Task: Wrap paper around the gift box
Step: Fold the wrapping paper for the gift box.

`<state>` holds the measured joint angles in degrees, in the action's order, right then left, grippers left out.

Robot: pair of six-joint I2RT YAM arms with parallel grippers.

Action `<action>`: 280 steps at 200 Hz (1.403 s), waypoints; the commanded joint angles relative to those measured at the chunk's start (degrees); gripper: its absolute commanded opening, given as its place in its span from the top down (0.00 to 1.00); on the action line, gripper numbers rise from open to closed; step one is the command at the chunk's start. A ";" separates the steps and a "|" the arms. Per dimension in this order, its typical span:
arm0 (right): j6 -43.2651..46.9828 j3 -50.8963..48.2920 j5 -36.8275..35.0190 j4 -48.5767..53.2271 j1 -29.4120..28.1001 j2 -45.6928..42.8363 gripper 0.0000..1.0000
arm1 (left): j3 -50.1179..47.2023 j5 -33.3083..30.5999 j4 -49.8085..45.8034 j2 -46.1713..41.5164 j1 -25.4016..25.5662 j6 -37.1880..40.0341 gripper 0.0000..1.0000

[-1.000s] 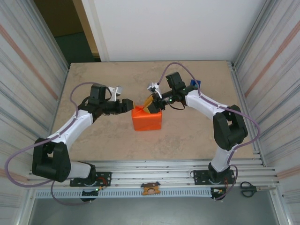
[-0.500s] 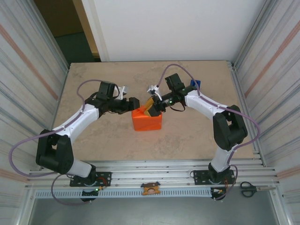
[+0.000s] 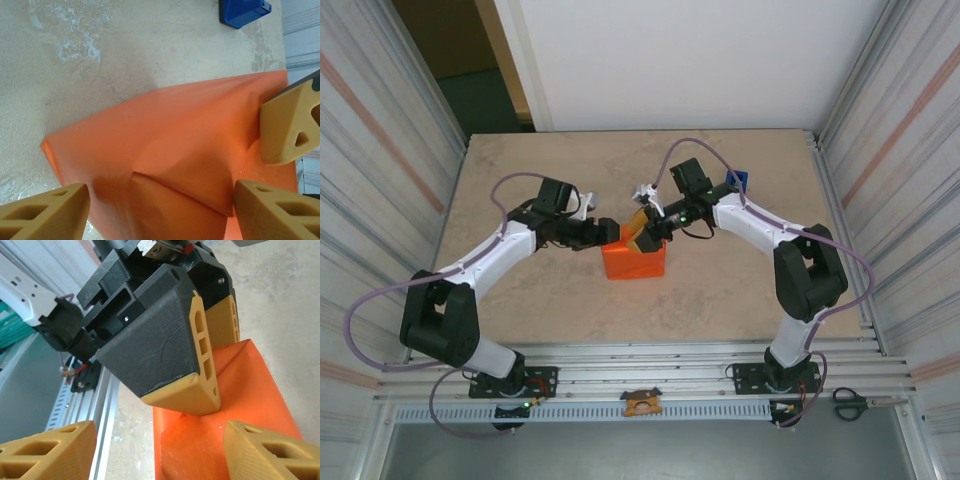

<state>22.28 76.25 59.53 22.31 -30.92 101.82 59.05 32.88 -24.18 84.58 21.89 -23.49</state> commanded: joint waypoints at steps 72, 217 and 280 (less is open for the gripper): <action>-47.50 -1.38 -35.65 3.12 6.57 -12.88 0.10 | -0.59 -0.07 -1.20 0.44 0.65 3.46 0.25; -57.45 0.50 -31.84 15.61 -0.28 -5.17 0.02 | -1.04 0.62 0.37 -0.11 0.70 2.91 0.24; -54.16 -1.63 -30.74 16.84 -0.23 -4.06 0.11 | -1.04 1.24 1.61 -1.08 0.62 1.18 0.20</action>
<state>-34.20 75.37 28.32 36.58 -31.16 96.55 59.02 33.34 -23.75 84.60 21.89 -21.67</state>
